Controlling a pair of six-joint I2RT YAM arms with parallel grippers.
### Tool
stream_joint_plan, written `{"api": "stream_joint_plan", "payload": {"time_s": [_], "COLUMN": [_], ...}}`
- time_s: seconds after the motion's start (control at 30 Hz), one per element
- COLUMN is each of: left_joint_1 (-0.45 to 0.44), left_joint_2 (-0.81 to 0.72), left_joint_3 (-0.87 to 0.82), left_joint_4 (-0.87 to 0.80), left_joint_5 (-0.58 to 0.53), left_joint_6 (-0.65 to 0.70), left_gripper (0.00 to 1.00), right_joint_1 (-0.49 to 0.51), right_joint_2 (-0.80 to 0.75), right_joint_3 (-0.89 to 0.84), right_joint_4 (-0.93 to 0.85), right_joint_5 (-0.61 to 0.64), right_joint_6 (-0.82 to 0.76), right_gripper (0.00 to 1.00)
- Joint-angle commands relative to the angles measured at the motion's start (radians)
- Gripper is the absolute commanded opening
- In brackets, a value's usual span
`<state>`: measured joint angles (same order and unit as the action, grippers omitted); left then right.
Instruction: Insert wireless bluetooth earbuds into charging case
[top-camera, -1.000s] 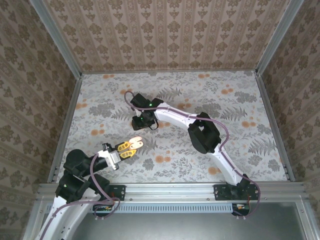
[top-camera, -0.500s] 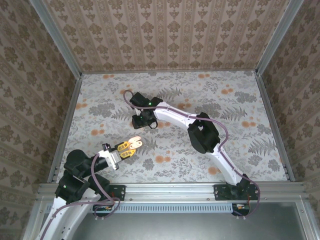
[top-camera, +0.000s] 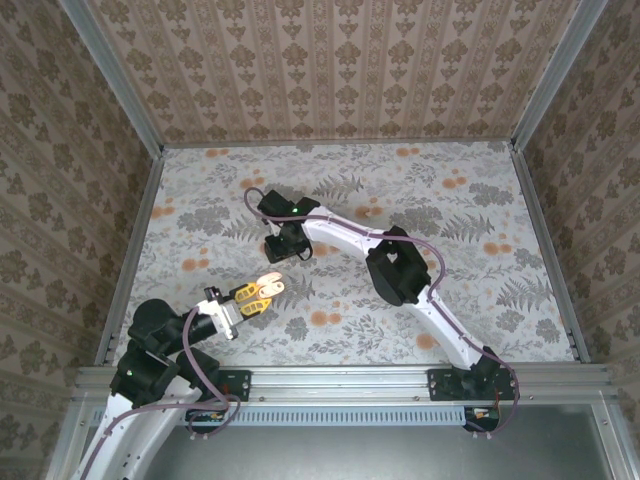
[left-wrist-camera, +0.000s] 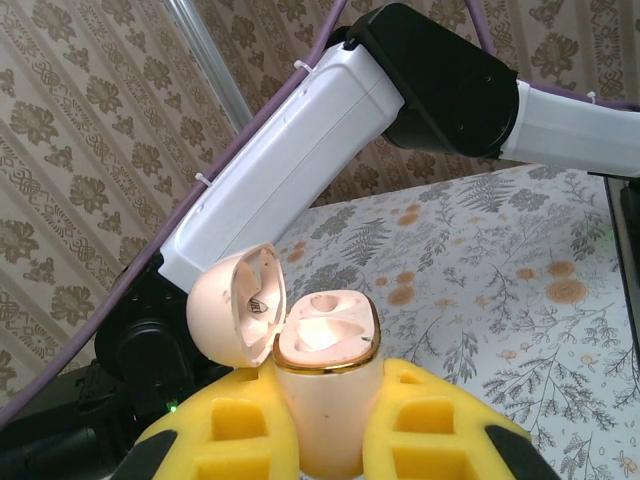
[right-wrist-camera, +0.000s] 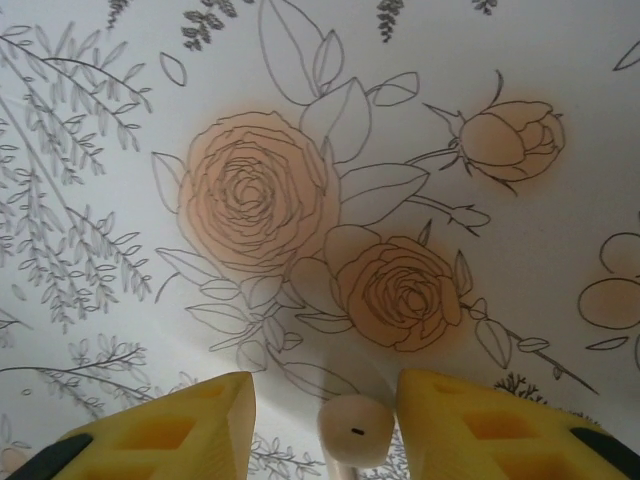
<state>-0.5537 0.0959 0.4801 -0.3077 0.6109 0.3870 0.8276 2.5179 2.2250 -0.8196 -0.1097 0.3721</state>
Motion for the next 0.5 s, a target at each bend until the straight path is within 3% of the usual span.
{"api": "stream_joint_plan", "payload": {"time_s": [0.0,0.47], "left_joint_1": [0.008,0.008], "left_joint_2": [-0.009,0.017], "left_joint_3": [0.011,0.024], "left_joint_4": [0.007,0.004], "left_joint_5": [-0.014,-0.058], "left_joint_6": [0.012,-0.028], "left_gripper": [0.0,0.0], "right_joint_1": [0.008,0.041], "right_joint_2": [0.034,0.085], "right_joint_3": [0.035,0.1], "right_joint_4": [-0.059,-0.202], "right_joint_5": [0.01,0.123], "right_joint_6": [-0.021,-0.058], "right_gripper": [0.43,0.36]}}
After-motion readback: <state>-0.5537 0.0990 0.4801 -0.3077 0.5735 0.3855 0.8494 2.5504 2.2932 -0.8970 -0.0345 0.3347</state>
